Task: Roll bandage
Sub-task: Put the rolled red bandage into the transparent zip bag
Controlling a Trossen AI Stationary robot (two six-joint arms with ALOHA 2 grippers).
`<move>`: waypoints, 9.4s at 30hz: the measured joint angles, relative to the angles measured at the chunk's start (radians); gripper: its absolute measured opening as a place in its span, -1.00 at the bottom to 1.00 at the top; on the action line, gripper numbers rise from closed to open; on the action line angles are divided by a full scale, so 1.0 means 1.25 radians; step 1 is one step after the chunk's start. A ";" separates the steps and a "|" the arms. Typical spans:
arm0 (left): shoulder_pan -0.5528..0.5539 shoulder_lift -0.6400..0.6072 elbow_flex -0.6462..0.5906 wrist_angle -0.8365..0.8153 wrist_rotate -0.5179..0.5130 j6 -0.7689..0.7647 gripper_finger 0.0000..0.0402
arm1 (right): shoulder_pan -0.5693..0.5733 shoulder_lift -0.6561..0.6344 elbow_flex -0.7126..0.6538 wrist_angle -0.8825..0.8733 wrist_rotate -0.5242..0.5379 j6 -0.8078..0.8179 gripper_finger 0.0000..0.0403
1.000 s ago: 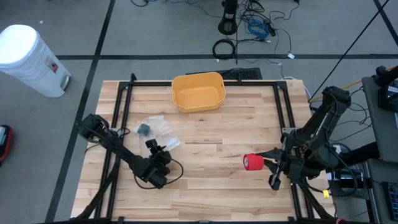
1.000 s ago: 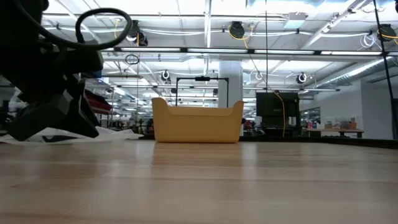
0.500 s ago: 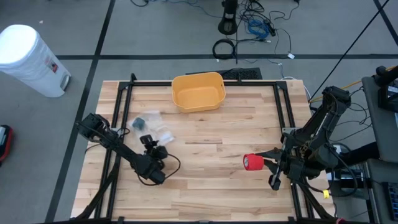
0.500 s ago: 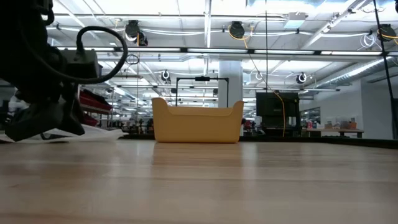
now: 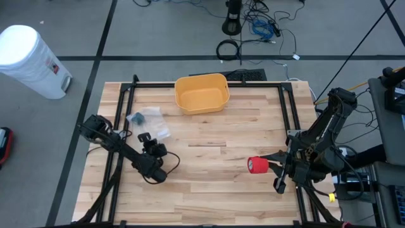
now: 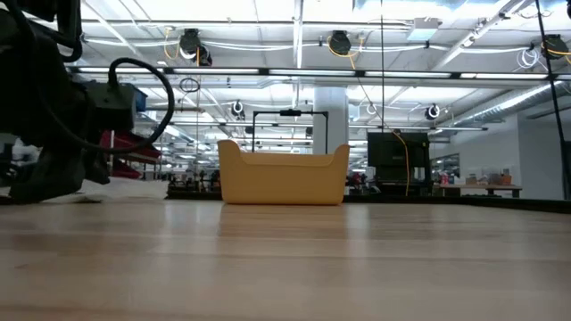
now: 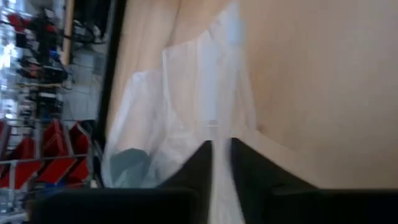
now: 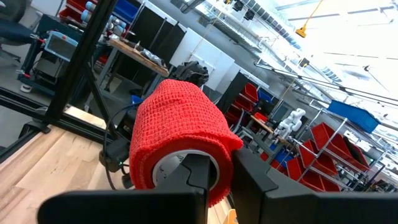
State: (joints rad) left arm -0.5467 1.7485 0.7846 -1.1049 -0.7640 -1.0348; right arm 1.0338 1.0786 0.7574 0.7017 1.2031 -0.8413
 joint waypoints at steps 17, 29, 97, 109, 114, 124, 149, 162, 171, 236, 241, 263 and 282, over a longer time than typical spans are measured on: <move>0.004 -0.055 0.188 -0.029 -0.087 0.014 -0.99 | -0.040 0.000 0.000 -0.067 -0.073 0.089 -0.83; 0.036 -0.092 0.520 -0.014 -0.095 0.262 -1.00 | -0.168 0.036 0.000 -0.159 -0.195 0.203 -0.83; 0.140 -0.038 0.544 0.472 -0.088 0.706 -1.00 | -0.347 0.268 0.007 0.012 -0.103 0.180 -0.83; 0.149 -0.026 0.544 0.525 -0.015 0.714 -1.00 | -0.363 0.268 0.028 -0.015 -0.054 0.155 -0.83; 0.149 -0.026 0.544 0.524 -0.014 0.718 -1.00 | -0.384 0.268 0.029 -0.124 -0.027 0.207 -0.83; 0.130 -0.026 0.544 0.545 -0.024 0.752 -1.00 | -0.416 0.268 0.029 -0.243 -0.017 0.307 -0.83; 0.138 -0.027 0.544 0.506 -0.123 0.757 -1.00 | -0.341 0.268 0.028 -0.045 -0.003 0.118 -0.83; 0.143 -0.027 0.544 0.526 -0.059 0.771 -1.00 | -0.346 0.268 0.028 0.041 -0.003 0.095 -0.83; 0.142 -0.027 0.544 0.568 -0.019 0.773 -1.00 | -0.397 0.269 0.027 -0.067 -0.027 0.199 -0.83; 0.131 -0.035 0.544 0.586 -0.044 0.776 -1.00 | -0.428 0.268 0.029 -0.235 -0.077 0.325 -0.83; 0.130 -0.035 0.544 0.586 -0.061 0.792 -1.00 | -0.430 0.268 0.029 -0.245 -0.080 0.326 -0.83; 0.116 -0.076 0.545 0.175 -0.042 0.412 -1.00 | -0.405 0.269 0.028 -0.324 -0.079 0.300 -0.83; -0.052 -0.071 0.198 -0.148 0.185 -0.405 -1.00 | -0.328 0.268 0.028 -0.295 -0.013 0.199 -0.83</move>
State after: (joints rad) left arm -0.6113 1.6598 1.0320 -1.2898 -0.5322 -1.5405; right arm 0.6239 1.4139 0.7921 0.3325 1.1873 -0.5922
